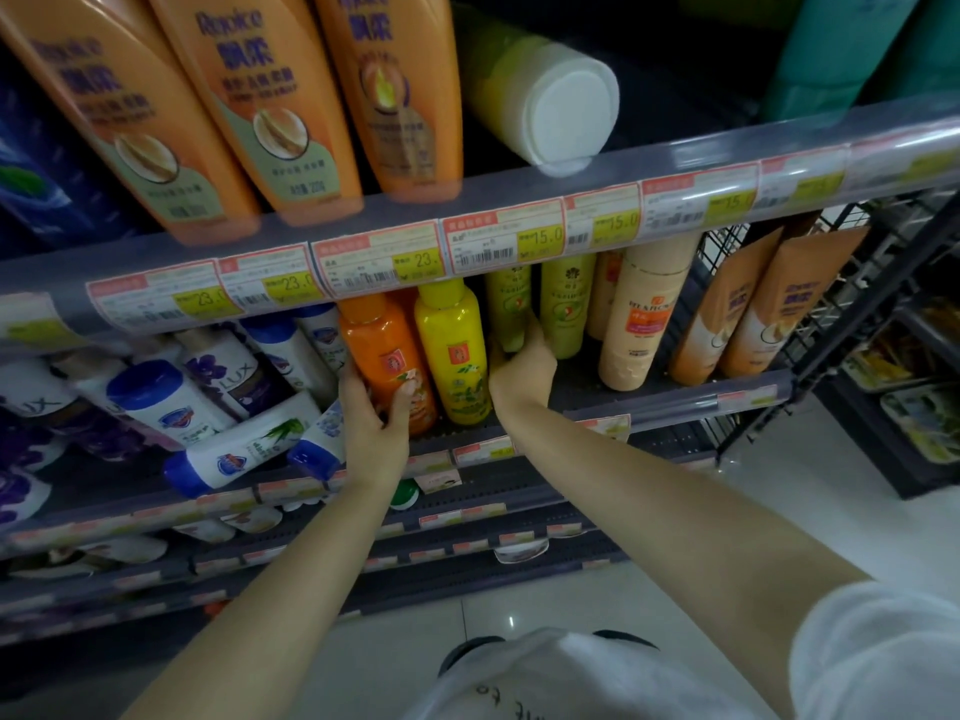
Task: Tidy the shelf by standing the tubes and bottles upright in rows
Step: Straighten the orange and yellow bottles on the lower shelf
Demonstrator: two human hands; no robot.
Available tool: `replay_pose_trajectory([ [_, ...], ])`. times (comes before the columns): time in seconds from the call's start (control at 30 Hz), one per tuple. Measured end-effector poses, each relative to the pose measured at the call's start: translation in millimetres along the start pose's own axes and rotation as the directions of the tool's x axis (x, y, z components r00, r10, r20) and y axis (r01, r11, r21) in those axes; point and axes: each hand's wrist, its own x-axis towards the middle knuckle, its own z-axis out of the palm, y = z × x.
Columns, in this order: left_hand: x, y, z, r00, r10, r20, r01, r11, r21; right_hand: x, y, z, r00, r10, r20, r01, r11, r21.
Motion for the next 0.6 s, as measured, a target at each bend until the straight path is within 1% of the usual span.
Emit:
replay_pose_trajectory([
  [0.2, 1, -1, -1, 1.0, -0.005, -0.001, 0.005, 1.0, 0.018, 4, -11, -12, 0.982, -0.185, -0.024, 0.186, 0.981, 0.053],
  [0.33, 0, -1, -1, 1.0, 0.0, 0.001, 0.0, 1.0, 0.015, 9, -16, -18, 0.971, -0.238, -0.011, 0.238, 0.971, 0.023],
  [0.43, -1, 0, -1, 1.0, 0.005, -0.006, -0.005, 1.0, 0.017, 9, -20, -20, 0.97, -0.242, -0.028, 0.242, 0.969, 0.039],
  [0.6, -1, 1, 1, 0.999, 0.037, -0.027, -0.036, 0.999, 0.022, 11, -17, -26, 0.952, -0.303, -0.036, 0.305, 0.951, 0.051],
])
